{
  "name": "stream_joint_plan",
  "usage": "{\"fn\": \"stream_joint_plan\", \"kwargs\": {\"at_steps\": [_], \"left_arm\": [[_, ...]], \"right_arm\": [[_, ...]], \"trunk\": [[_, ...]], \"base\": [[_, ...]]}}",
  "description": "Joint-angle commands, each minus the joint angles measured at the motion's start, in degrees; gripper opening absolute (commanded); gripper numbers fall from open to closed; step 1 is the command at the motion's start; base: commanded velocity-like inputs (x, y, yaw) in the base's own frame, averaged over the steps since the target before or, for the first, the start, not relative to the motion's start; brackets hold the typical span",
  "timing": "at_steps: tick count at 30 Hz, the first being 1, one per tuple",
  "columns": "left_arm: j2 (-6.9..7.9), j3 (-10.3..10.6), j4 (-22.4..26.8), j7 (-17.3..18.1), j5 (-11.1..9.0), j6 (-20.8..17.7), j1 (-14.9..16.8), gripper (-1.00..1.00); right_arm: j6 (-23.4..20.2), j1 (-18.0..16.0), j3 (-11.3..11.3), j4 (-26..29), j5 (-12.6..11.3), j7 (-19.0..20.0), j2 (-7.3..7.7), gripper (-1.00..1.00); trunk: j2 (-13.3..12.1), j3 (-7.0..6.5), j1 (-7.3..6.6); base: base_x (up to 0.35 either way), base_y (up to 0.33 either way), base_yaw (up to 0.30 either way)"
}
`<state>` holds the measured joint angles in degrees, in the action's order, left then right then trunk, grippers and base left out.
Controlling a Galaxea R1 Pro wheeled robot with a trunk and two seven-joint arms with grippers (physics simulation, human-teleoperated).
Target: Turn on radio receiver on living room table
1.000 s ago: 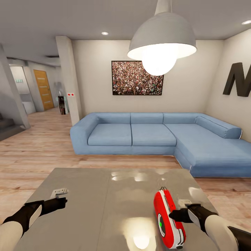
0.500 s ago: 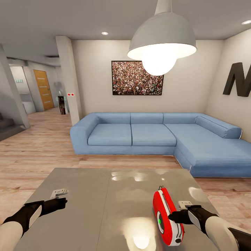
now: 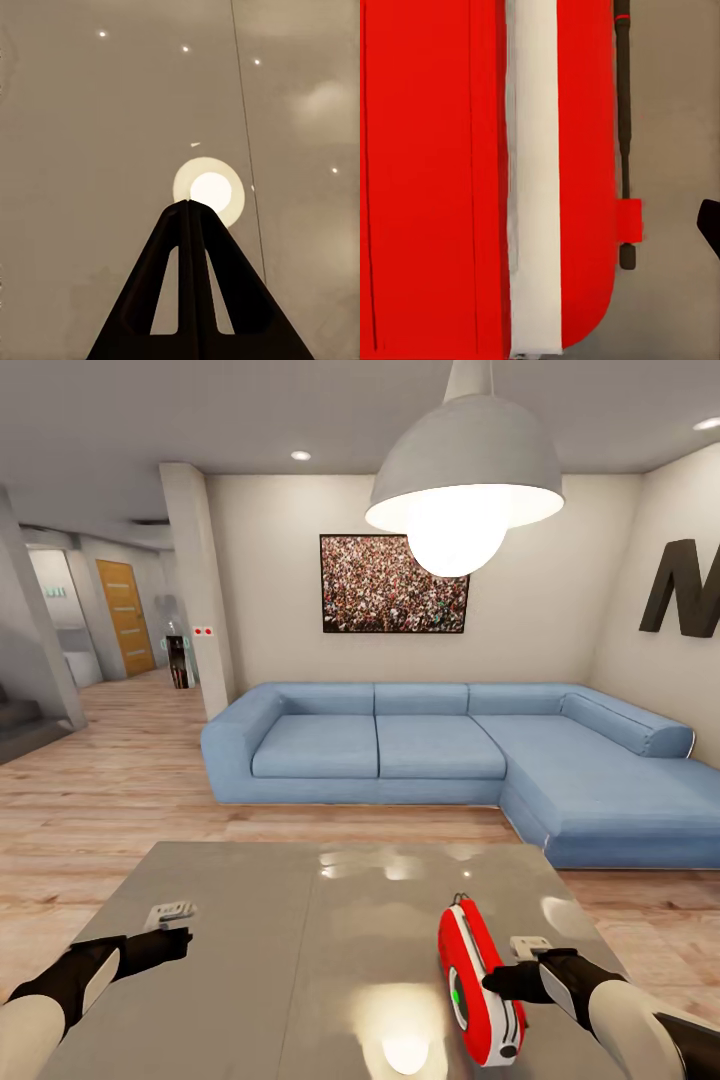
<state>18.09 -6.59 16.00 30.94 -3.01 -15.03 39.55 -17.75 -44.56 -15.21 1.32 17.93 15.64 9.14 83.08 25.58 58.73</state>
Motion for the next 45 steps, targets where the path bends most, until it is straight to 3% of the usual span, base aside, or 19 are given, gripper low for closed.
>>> {"fn": "stream_joint_plan", "kwargs": {"at_steps": [1, 10, 45], "left_arm": [[0.00, 0.00, 0.00, 0.00, -0.01, 0.00, 0.00, -1.00], [0.00, 0.00, 0.00, 0.00, 0.00, 0.00, 0.00, -1.00], [0.00, 0.00, -0.09, 0.00, 0.00, 0.00, 0.00, -1.00]], "right_arm": [[0.00, 0.00, 0.00, 0.00, 0.00, 0.00, 0.00, 1.00], [0.00, 0.00, 0.00, 0.00, 0.00, 0.00, 0.00, 1.00], [0.00, 0.00, 0.00, 0.00, 0.00, 0.00, 0.00, 1.00]], "trunk": [[0.00, 0.00, 0.00], [0.00, 0.00, 0.00], [0.00, 0.00, 0.00]], "base": [[0.000, 0.000, 0.000], [-0.074, 0.000, 0.000], [-0.312, 0.000, 0.000]]}}
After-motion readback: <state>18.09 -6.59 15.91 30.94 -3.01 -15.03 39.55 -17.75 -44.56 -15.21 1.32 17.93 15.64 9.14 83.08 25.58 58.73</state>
